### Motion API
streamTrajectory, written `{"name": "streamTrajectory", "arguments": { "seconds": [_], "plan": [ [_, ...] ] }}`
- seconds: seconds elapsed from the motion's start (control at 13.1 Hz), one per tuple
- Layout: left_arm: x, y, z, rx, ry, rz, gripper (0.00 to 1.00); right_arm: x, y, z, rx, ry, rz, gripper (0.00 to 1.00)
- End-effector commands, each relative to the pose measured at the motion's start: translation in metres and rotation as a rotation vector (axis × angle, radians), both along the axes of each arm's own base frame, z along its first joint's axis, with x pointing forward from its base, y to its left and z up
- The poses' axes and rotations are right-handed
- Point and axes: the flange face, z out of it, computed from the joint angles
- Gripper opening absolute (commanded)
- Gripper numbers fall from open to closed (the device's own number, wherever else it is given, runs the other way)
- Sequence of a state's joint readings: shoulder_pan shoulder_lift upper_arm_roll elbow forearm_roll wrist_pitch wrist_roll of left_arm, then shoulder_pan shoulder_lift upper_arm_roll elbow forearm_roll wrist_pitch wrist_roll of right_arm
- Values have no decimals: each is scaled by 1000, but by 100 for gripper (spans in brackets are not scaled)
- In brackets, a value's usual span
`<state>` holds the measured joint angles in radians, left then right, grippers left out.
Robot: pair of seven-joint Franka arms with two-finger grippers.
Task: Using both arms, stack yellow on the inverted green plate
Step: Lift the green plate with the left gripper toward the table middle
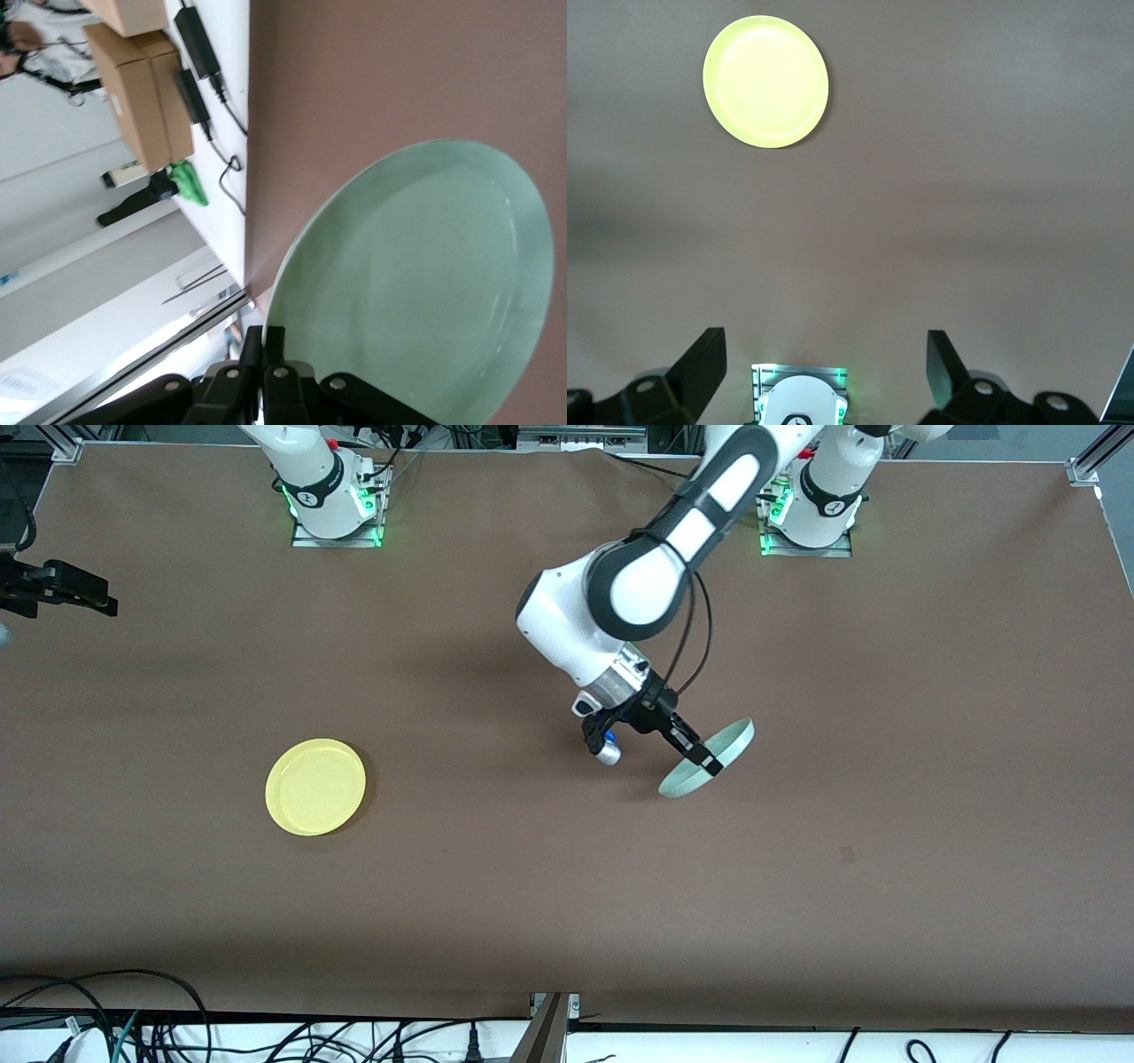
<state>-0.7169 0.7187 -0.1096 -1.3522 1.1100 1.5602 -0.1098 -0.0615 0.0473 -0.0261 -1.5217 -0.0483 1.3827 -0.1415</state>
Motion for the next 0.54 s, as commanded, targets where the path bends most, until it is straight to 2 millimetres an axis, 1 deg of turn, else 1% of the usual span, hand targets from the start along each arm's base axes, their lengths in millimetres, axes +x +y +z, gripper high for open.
{"name": "streamTrajectory", "arguments": {
  "seconds": [0.0,0.08,0.15,0.23,0.31,0.38,0.46],
  "plan": [
    [-9,-14,-32,70,-188,38,0,4,-8,-1,26,-4,7,100],
    [-15,-18,-45,80,-244,51,0,8,-10,-8,27,10,4,100],
    [-21,-23,-56,93,-291,53,0,14,-12,-21,26,32,5,100],
    [-26,-26,-64,109,-324,58,0,18,-14,-27,14,39,6,100],
    [-29,-34,-68,115,-369,61,0,25,-15,-44,13,64,6,100],
    [-38,-49,-71,130,-392,64,0,29,-17,-53,-3,80,7,100],
    [-45,-63,-76,128,-404,62,0,38,-18,-71,-5,96,10,100]
  ]
}}
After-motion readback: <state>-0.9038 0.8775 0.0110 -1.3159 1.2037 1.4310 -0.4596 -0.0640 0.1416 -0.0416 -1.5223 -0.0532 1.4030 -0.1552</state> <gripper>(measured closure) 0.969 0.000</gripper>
